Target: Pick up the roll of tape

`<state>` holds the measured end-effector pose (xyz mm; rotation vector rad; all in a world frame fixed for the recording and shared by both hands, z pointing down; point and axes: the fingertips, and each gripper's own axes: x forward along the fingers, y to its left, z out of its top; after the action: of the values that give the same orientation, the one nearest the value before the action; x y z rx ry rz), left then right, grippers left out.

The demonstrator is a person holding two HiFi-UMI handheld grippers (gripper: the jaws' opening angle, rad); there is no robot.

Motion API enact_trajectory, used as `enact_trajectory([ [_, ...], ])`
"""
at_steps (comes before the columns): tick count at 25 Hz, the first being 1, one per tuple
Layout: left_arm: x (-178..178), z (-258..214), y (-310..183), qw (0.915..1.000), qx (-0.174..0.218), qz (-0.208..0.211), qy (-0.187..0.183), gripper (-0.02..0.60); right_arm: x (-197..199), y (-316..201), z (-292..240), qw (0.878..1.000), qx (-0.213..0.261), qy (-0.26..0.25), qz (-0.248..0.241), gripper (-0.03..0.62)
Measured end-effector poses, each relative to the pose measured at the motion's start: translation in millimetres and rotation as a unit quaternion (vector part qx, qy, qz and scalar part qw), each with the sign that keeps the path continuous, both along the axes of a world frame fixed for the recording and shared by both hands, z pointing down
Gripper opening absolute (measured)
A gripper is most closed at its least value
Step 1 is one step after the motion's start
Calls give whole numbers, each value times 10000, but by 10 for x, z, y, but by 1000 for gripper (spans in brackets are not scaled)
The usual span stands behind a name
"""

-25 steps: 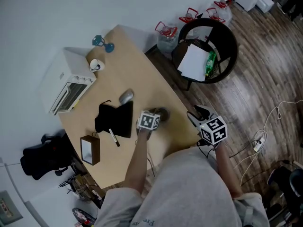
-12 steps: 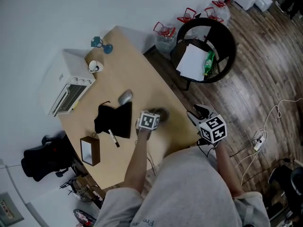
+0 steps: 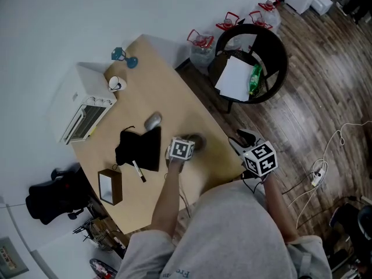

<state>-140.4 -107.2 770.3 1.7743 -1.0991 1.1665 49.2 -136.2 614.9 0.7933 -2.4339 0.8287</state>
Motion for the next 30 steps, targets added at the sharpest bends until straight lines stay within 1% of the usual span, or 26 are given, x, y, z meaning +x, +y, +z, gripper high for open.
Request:
enact_trajectory([
  [4, 43, -39, 0, 9999, 44, 6, 98, 43, 49, -7, -27, 10000, 29, 13, 33, 175],
  [11, 76, -158, -37, 9994, 247, -97, 232, 41, 26, 31, -44, 10000, 67, 18, -20, 175],
  [16, 40, -392, -81, 9986, 471, -138, 171, 41, -41, 61, -69, 9999, 93, 6, -114, 175],
  [24, -86, -570, -99, 9948, 784, -578, 310, 41, -167, 117, -69, 9994, 110, 20, -325, 175],
  [30, -75, -795, -129, 9895, 1064, -802, 552, 41, -231, 137, -66, 9991, 103, 1, -418, 173],
])
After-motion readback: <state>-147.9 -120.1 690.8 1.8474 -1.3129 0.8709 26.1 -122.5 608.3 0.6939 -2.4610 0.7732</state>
